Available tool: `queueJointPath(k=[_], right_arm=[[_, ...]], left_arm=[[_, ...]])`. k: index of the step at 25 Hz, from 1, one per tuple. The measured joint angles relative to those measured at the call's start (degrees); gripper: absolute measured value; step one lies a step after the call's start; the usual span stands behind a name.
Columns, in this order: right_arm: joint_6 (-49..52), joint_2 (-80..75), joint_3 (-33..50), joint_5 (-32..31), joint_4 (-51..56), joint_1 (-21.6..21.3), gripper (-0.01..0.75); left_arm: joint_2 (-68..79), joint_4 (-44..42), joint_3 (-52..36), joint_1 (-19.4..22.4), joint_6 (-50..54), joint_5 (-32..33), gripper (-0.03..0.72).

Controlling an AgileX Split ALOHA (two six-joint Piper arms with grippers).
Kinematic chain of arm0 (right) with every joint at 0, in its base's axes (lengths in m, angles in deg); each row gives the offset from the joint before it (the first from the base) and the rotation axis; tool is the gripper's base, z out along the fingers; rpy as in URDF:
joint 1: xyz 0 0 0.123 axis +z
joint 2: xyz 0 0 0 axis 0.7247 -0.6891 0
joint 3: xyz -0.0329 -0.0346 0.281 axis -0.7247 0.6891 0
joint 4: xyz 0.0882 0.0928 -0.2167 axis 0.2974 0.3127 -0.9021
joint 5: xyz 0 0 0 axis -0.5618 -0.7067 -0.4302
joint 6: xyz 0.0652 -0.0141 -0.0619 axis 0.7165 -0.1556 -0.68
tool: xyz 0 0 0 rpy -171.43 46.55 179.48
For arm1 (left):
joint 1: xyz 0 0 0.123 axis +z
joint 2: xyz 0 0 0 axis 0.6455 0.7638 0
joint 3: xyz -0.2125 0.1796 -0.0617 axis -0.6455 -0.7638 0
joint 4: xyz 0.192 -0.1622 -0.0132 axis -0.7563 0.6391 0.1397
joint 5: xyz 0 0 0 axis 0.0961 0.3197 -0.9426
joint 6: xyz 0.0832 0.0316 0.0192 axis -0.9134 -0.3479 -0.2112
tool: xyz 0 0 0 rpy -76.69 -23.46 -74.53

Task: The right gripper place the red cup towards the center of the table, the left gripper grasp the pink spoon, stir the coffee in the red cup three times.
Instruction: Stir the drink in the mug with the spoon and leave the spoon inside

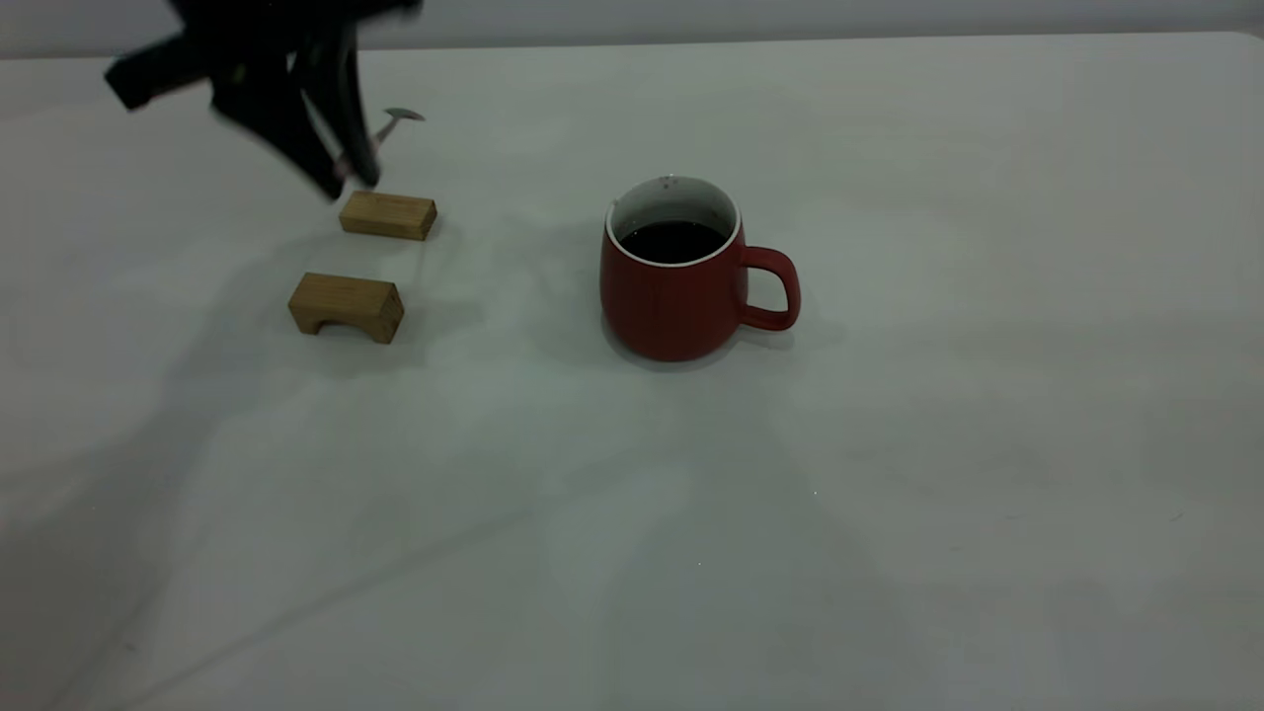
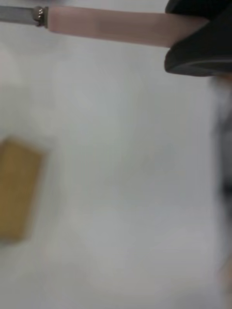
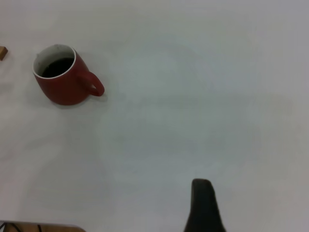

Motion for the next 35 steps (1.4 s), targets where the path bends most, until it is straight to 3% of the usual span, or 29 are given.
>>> queueJointPath(k=[4,6,9,19,31,35], right_arm=[[0.00,0.00,0.00,0.00,0.00,0.00,0.592],[0.00,0.00,0.00,0.00,0.00,0.00,0.592],[0.00,0.00,0.00,0.00,0.00,0.00,0.592],[0.00,0.00,0.00,0.00,0.00,0.00,0.592],[0.00,0.00,0.00,0.00,0.00,0.00,0.592],[0.00,0.00,0.00,0.00,0.00,0.00,0.592]], left_arm=[[0.00,13.05,4.26,0.00,27.95,10.00,0.172],[0.00,21.05,5.23,0.00,39.95,10.00,0.172],[0.00,32.12,5.32,-0.06,49.86,9.13,0.172],[4.71,50.95,5.38,-1.76,44.04,5.91,0.172],[15.63,58.50,5.38,-3.40,35.04,-0.95,0.172],[16.96,59.04,5.38,-3.44,31.09,-6.07,0.172]])
